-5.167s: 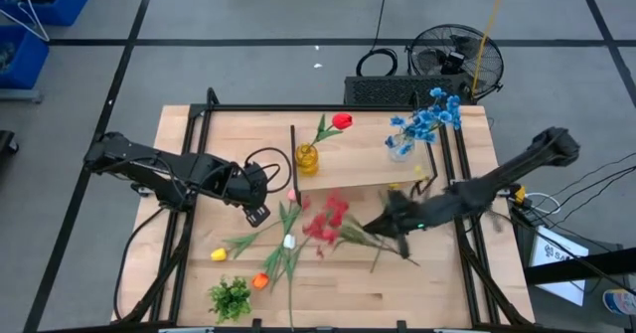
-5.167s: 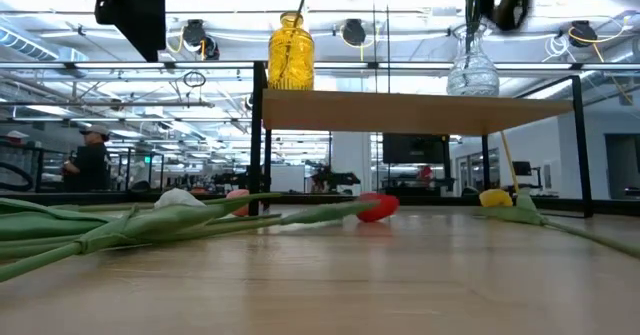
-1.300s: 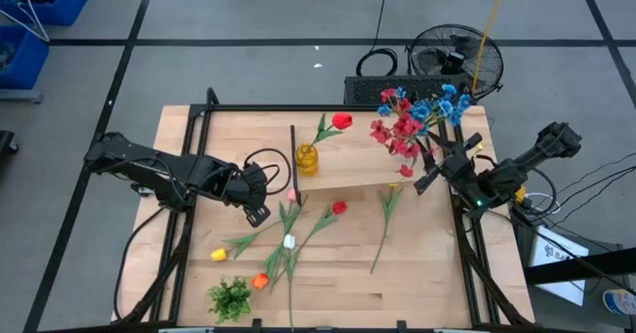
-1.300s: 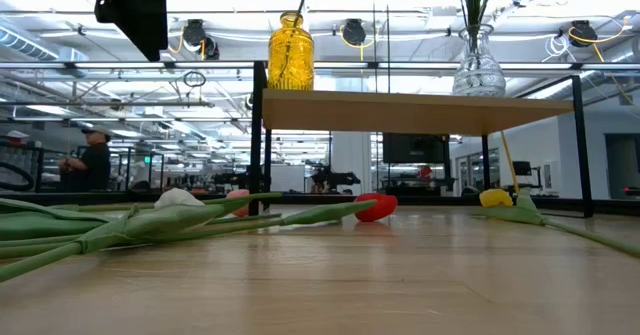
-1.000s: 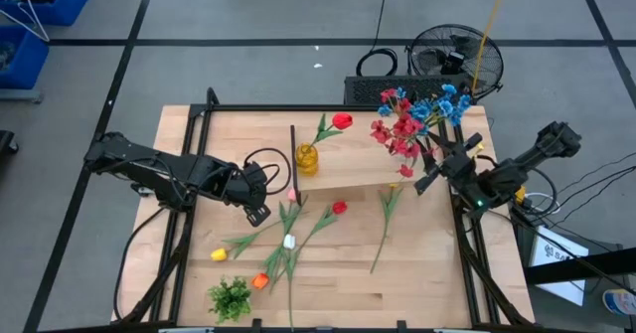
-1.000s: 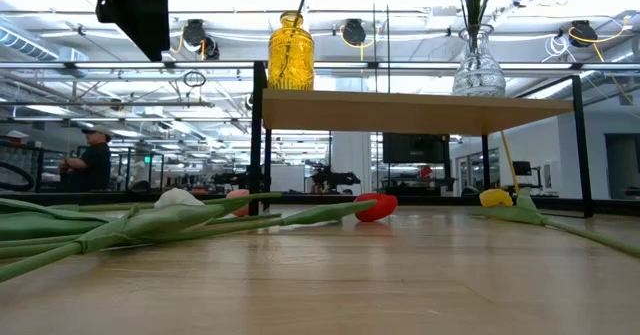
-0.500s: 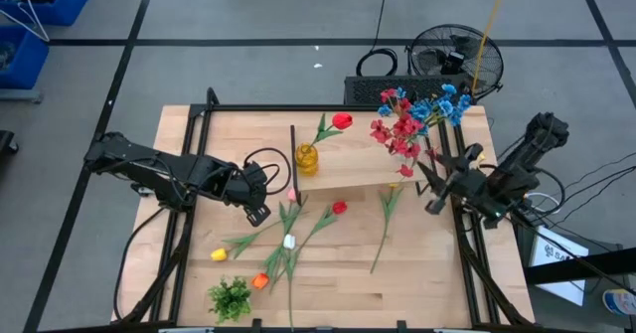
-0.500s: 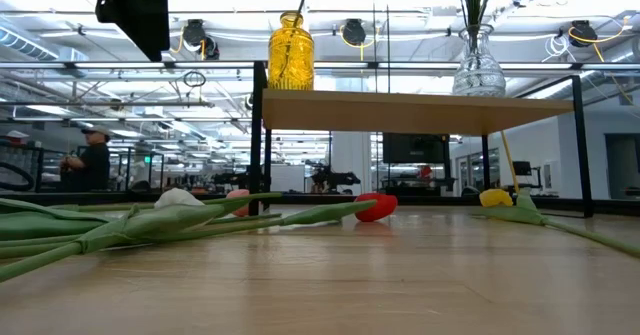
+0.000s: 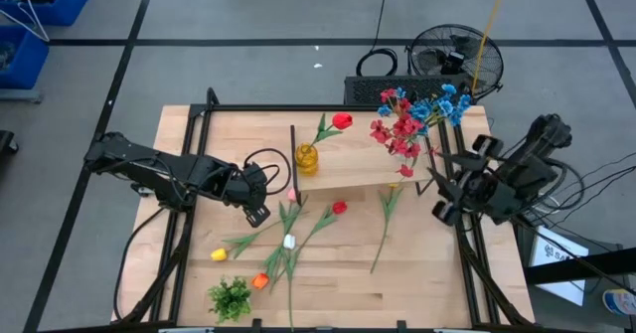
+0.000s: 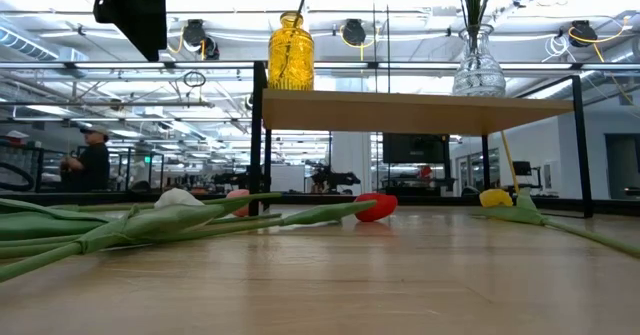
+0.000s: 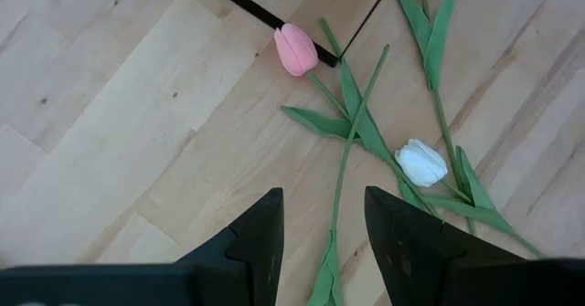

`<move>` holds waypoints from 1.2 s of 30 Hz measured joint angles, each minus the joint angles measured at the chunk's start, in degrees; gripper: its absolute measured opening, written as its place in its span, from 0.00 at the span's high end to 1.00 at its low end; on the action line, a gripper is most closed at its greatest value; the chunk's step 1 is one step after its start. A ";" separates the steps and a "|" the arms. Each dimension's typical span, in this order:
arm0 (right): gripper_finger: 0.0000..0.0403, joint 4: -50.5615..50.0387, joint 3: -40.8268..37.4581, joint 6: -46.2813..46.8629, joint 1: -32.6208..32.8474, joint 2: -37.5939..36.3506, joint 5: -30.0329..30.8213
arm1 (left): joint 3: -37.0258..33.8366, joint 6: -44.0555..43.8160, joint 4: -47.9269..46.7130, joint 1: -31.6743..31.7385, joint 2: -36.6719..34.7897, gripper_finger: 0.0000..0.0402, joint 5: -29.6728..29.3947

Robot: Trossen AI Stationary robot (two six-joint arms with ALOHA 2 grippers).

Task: Pick and place flowers into a vace then onto a shelf
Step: Put the red flowers into the transparent vase

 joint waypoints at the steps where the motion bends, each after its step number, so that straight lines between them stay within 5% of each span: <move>1: 0.68 -5.43 3.56 2.38 -1.20 1.15 -0.06 | 0.00 0.00 0.00 0.00 0.00 0.61 0.00; 6: 0.68 -29.53 19.09 18.28 -8.04 7.93 0.31 | 0.00 -0.02 0.00 0.00 0.00 0.61 0.02; 9: 0.68 -34.21 25.18 21.63 -11.84 12.35 3.44 | 0.00 -0.02 0.02 0.02 0.00 0.61 0.02; 25: 0.68 -34.93 29.39 14.87 -15.90 18.12 33.38 | 0.00 2.70 0.00 0.02 0.00 0.61 -0.52; 36: 0.68 -26.32 29.34 3.40 -15.85 18.13 27.60 | 0.00 4.07 -0.01 0.35 0.00 0.61 -0.55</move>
